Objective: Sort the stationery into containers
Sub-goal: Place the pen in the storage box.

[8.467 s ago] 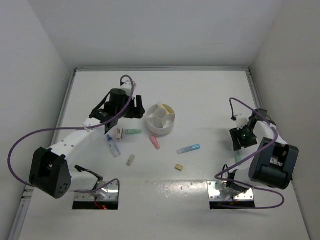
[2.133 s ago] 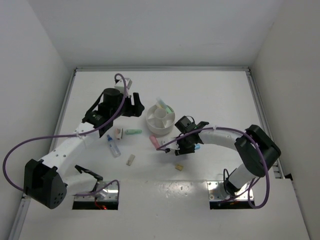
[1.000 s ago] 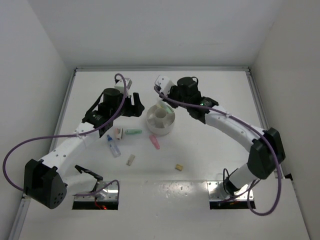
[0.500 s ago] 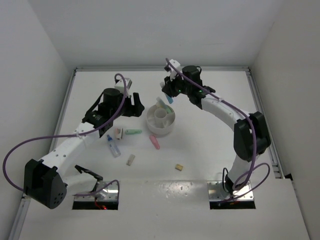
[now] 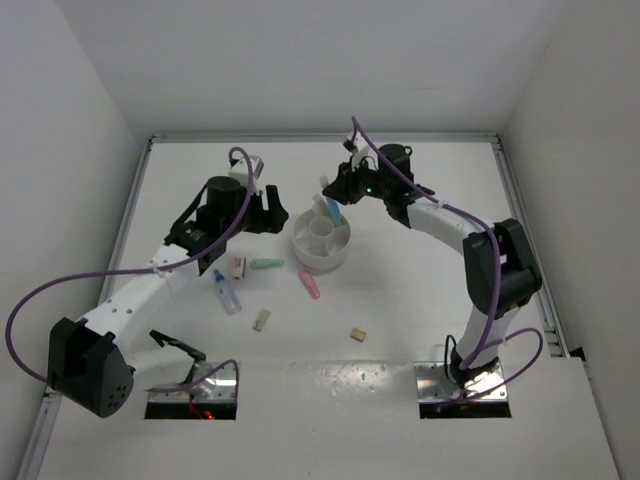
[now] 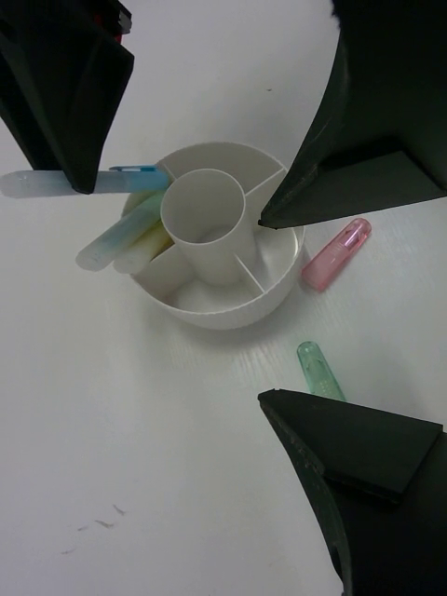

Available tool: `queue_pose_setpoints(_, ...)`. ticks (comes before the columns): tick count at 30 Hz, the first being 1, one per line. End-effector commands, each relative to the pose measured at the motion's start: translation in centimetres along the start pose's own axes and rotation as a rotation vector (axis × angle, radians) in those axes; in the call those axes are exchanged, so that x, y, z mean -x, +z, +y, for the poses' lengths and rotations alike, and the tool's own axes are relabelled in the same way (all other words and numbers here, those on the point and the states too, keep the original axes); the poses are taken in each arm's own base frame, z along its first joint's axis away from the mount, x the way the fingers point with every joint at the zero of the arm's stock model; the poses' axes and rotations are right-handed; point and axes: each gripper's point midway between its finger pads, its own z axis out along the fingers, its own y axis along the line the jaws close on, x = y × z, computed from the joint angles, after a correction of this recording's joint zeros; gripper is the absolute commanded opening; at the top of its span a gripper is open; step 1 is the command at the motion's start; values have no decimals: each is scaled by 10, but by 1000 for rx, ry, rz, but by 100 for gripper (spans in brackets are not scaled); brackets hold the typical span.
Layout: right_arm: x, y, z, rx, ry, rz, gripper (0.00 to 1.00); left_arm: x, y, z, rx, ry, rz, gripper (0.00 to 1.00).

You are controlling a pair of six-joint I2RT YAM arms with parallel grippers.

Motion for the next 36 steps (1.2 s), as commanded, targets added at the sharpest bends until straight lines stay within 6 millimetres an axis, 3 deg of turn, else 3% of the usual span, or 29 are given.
queue_pose_setpoints(1, 10, 5, 11, 119, -29, -101, 0, 17, -2, -1, 3, -4, -40, 76)
queue_pose_setpoints(3, 16, 3, 2, 114, -45, -147, 0, 17, -2, -1, 3, -4, -40, 76)
queue_pose_setpoints(5, 4, 5, -3, 120, -39, -140, 0, 17, -2, -1, 3, -4, -40, 76)
queue_pose_setpoints(9, 1, 6, -15, 117, -42, -153, 0, 17, -2, -1, 3, -4, -40, 76)
queue_pose_setpoints(10, -9, 7, -14, 129, -42, -150, 0, 14, 1, 0, 7, -4, -30, 76)
queue_pose_setpoints(11, -2, 7, -13, 131, -53, -176, 0, 14, 1, 0, 7, -4, -30, 76)
queue_pose_setpoints(20, -23, -14, 0, 168, -154, -205, 0, 10, 3, 3, 21, -5, -15, 76)
queue_pose_setpoints(27, -22, -21, 5, 175, -214, -217, 1, 10, 3, 3, 21, -5, -15, 76)
queue_pose_setpoints(29, -18, -23, 6, 175, -220, -224, 6, 10, 3, 3, 21, -5, -15, 76)
queue_pose_setpoints(30, -20, -23, 6, 175, -214, -217, 17, 10, 3, 3, 21, -5, -15, 76)
queue_pose_setpoints(34, -12, -25, 7, 175, -211, -213, 40, 10, 3, 3, 21, 4, -15, 76)
queue_pose_setpoints(36, -5, -25, 8, 174, -215, -206, 44, 10, 3, 3, 21, 4, -15, 76)
